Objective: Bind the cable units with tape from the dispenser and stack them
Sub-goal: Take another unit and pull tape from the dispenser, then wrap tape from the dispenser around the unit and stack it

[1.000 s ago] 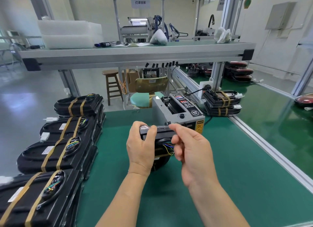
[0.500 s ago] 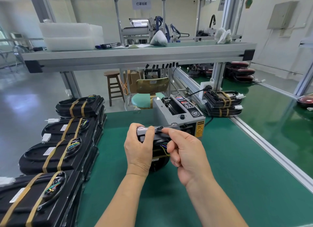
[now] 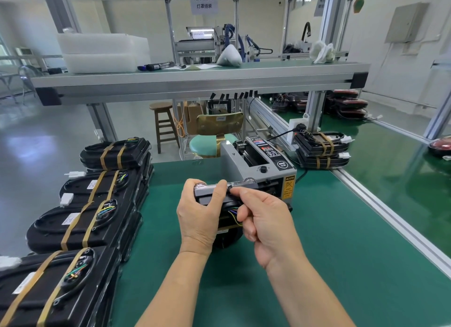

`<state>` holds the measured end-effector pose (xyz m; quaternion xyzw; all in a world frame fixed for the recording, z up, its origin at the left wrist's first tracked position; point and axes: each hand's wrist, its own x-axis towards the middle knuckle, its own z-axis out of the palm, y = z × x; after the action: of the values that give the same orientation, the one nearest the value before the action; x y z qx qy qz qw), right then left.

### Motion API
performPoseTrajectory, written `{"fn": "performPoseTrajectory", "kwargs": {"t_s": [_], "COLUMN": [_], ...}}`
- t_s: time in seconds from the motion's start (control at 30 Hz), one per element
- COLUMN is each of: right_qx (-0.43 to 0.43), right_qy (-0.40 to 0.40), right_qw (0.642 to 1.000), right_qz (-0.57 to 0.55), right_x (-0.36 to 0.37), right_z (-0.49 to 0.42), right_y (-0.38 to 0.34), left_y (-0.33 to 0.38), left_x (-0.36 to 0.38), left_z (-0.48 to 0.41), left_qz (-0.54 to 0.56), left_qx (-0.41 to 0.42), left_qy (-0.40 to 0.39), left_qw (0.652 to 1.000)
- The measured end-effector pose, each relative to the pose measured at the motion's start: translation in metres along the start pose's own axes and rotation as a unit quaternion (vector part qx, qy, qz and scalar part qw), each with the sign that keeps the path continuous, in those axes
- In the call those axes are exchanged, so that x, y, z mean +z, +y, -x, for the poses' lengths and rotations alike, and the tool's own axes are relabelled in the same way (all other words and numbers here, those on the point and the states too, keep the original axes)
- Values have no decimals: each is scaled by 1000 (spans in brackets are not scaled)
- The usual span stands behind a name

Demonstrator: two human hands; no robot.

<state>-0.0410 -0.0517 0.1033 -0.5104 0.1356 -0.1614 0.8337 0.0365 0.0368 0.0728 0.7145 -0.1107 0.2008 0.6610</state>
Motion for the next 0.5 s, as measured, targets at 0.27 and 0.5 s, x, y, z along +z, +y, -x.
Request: {"fn": "performPoseTrajectory", "kwargs": {"t_s": [0.27,0.5], "right_qx": [-1,-10], "right_qy": [-2,-9], "right_qw": [1000,999], "right_qz": [6,34], "right_x": [3,2], "right_z": [0,-1], "right_y": [3,3], "left_y": [-1,-1], "left_x": [-5,-4], "left_z": [-1,-3], "left_qz": [6,10], "left_qx": [-7,-19], "left_qy": [0,9], "left_qw": [1000,1000]}}
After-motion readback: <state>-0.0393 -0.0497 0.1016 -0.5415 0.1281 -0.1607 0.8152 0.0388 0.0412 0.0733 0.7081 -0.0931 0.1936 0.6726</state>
